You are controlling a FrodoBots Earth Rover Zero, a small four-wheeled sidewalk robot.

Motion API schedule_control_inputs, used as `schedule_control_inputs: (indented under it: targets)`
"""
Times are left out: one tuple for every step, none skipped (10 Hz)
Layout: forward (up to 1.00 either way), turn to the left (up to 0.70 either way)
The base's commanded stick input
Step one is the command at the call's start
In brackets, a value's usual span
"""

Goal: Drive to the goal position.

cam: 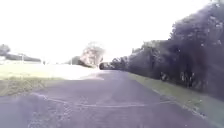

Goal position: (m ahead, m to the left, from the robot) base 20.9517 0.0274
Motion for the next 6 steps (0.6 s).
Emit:
schedule_control_inputs:
  targets:
    - [1.0, 0.0]
    - [1.0, 0.0]
    - [1.0, 0.0]
    - [1.0, 0.0]
    - [1.0, 0.0]
    - [1.0, 0.1]
